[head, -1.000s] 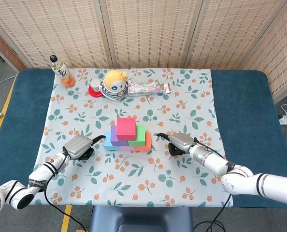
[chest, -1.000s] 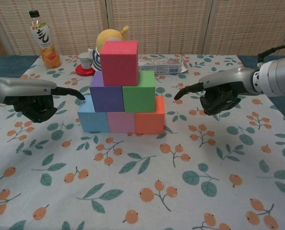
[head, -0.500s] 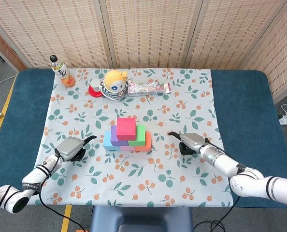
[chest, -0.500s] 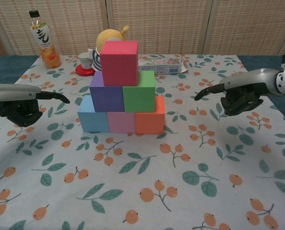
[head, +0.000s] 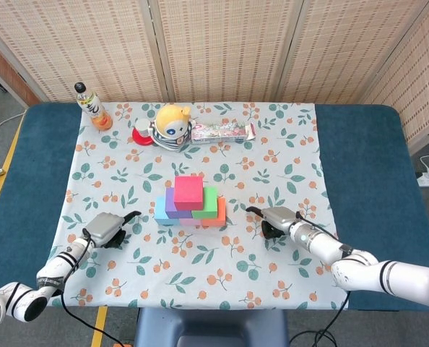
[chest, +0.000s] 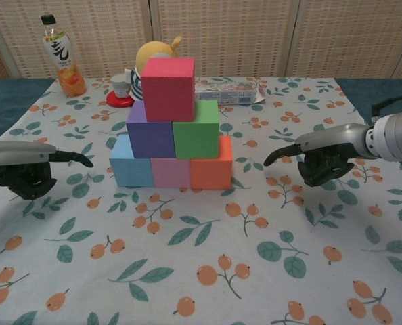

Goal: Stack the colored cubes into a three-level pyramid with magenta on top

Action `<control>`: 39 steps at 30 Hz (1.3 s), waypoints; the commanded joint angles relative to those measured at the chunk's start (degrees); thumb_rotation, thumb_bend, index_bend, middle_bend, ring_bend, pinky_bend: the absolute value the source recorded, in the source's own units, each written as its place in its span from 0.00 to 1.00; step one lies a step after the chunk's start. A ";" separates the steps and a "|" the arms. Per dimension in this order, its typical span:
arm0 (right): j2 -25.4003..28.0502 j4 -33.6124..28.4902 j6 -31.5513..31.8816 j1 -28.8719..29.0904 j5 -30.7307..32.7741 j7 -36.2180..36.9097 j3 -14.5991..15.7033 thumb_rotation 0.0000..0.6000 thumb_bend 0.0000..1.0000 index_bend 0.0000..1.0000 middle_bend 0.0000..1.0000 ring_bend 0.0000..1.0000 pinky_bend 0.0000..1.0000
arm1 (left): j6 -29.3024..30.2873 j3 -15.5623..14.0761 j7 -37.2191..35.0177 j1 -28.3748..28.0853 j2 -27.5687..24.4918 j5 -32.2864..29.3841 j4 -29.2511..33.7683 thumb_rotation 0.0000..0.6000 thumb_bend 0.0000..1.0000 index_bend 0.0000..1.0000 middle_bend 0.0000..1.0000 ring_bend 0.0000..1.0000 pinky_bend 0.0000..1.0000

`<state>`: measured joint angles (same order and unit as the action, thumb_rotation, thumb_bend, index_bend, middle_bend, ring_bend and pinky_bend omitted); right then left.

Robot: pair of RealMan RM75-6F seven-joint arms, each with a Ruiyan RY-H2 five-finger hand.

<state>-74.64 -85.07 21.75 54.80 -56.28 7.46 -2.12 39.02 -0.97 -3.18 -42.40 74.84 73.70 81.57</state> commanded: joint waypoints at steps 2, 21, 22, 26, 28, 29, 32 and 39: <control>-1.50 1.03 -0.43 0.65 0.40 -0.02 -0.37 0.92 1.00 0.06 0.97 1.00 1.00 | -0.66 0.11 -0.10 -0.52 0.64 0.94 0.25 1.00 0.73 0.09 0.87 0.93 0.95; -5.00 3.44 -1.70 3.23 1.56 -0.68 -0.68 0.92 1.00 0.06 0.97 1.00 1.00 | -1.74 0.89 -1.54 -1.85 1.58 3.02 0.26 1.00 0.73 0.09 0.86 0.93 0.95; -5.09 3.50 -1.75 3.31 1.62 -0.68 -0.67 0.92 1.00 0.06 0.97 1.00 1.00 | -1.70 0.92 -1.55 -1.87 1.55 3.09 0.35 1.00 0.73 0.09 0.86 0.93 0.95; -5.50 3.77 -1.87 3.65 1.78 -0.73 -0.62 0.92 1.00 0.06 0.97 1.00 1.00 | -1.69 0.98 -1.41 -2.02 1.36 3.24 0.66 1.00 0.73 0.09 0.86 0.93 0.95; -5.69 3.91 -1.92 3.80 1.87 -0.75 -0.61 0.92 1.00 0.06 0.97 1.00 1.00 | -1.74 0.98 -1.35 -2.09 1.30 3.27 0.75 1.00 0.73 0.09 0.86 0.93 0.95; -5.79 4.00 -1.97 3.89 1.92 -0.76 -0.60 0.92 1.00 0.06 0.97 1.00 1.00 | -1.76 1.00 -1.27 -2.12 1.31 3.25 0.76 1.00 0.73 0.09 0.86 0.93 0.95; -6.09 4.21 -2.08 4.22 2.07 -0.84 -0.59 0.92 1.00 0.06 0.97 1.00 1.00 | -1.81 1.06 -1.19 -2.20 1.31 3.13 0.84 1.00 0.74 0.09 0.86 0.92 0.95; -6.42 4.18 -1.97 4.84 2.46 -1.13 -0.41 0.92 1.00 0.06 0.97 1.00 1.00 | -1.86 1.04 -0.99 -2.24 1.34 2.94 0.82 1.00 0.74 0.09 0.86 0.92 0.94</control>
<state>-81.07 -80.89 19.76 59.63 -53.83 6.34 -2.55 37.16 0.07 -4.17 -44.63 76.17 76.64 82.40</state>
